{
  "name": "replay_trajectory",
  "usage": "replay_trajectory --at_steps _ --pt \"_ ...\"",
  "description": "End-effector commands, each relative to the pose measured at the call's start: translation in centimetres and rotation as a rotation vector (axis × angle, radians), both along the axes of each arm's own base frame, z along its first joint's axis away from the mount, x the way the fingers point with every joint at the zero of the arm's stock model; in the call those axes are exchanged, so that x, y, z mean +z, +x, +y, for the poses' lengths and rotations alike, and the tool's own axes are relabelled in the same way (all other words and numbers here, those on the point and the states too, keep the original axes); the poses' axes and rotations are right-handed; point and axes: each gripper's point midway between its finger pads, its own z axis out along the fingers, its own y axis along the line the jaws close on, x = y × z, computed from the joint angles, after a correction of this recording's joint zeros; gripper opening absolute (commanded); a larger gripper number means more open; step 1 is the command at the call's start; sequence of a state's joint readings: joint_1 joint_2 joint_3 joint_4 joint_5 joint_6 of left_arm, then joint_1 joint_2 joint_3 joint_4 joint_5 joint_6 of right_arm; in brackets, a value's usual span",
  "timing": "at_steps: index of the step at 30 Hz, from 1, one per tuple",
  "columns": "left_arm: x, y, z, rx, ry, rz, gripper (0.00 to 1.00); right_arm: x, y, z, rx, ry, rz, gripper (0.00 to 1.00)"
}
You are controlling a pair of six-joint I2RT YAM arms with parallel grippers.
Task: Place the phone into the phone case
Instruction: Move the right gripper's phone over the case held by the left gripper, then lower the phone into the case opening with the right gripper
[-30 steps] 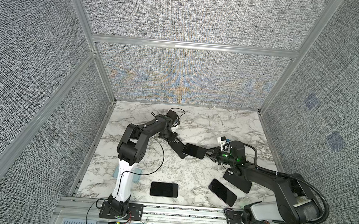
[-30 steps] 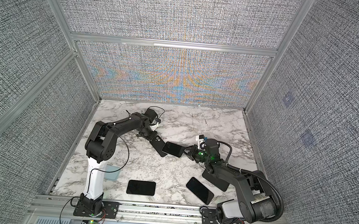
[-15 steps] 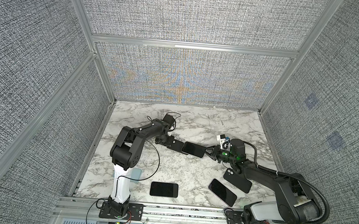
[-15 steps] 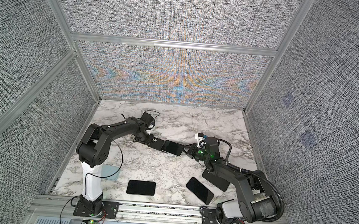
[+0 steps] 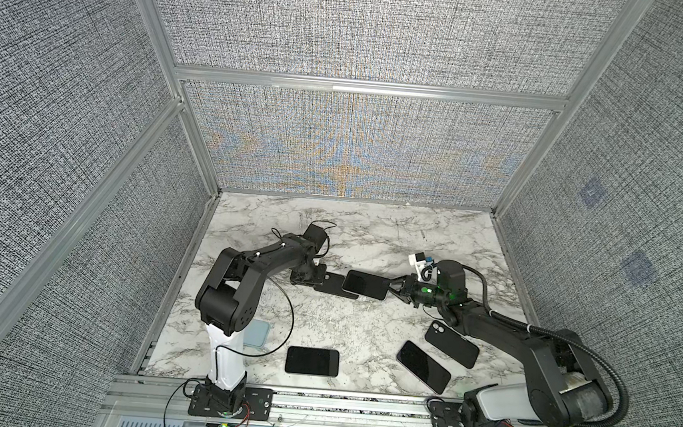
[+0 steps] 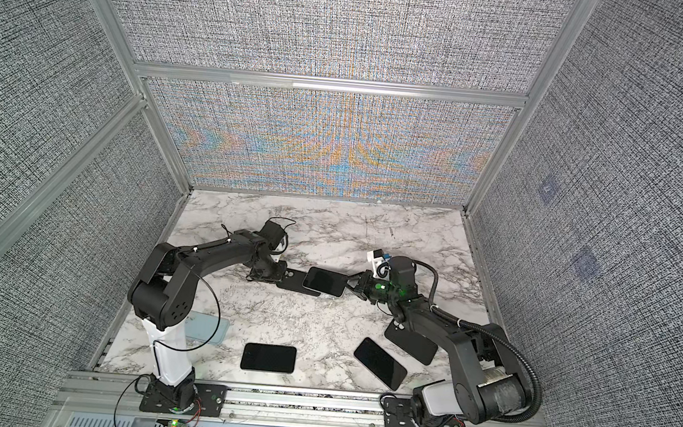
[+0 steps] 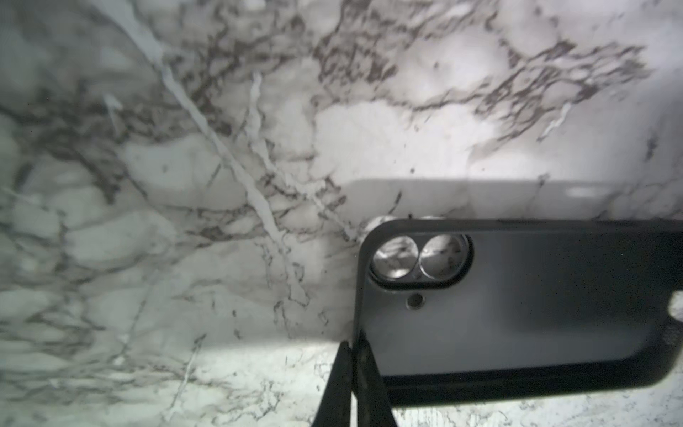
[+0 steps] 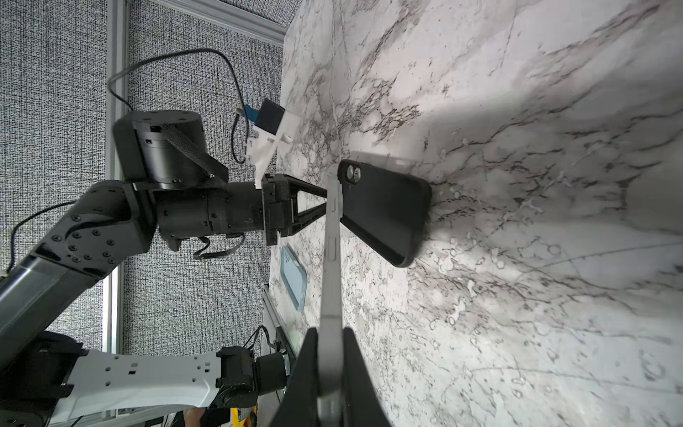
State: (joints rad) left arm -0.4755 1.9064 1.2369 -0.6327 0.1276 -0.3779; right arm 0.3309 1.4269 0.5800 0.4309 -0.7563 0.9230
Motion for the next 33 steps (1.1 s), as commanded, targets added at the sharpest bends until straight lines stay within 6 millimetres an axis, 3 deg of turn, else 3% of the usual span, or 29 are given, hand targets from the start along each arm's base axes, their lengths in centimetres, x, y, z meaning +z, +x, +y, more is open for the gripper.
replay_trajectory --at_steps 1,11,18,28,33 --pt "0.3 -0.2 -0.6 0.087 -0.062 0.006 0.07 1.1 -0.3 0.8 0.054 0.029 -0.025 0.0" --pt "0.7 -2.0 0.2 0.199 -0.078 0.019 0.09 1.0 -0.5 2.1 0.14 0.037 -0.003 0.0" --pt "1.0 -2.2 -0.2 0.205 -0.114 0.001 0.23 1.1 0.0 3.0 0.189 0.032 0.012 0.0" --pt "3.2 -1.4 0.3 0.233 -0.127 -0.044 0.41 -0.2 0.7 3.4 0.26 -0.062 0.037 0.0" --pt "3.3 -1.0 0.0 0.239 -0.174 -0.045 0.44 -0.9 1.3 3.6 0.272 -0.079 0.05 0.0"
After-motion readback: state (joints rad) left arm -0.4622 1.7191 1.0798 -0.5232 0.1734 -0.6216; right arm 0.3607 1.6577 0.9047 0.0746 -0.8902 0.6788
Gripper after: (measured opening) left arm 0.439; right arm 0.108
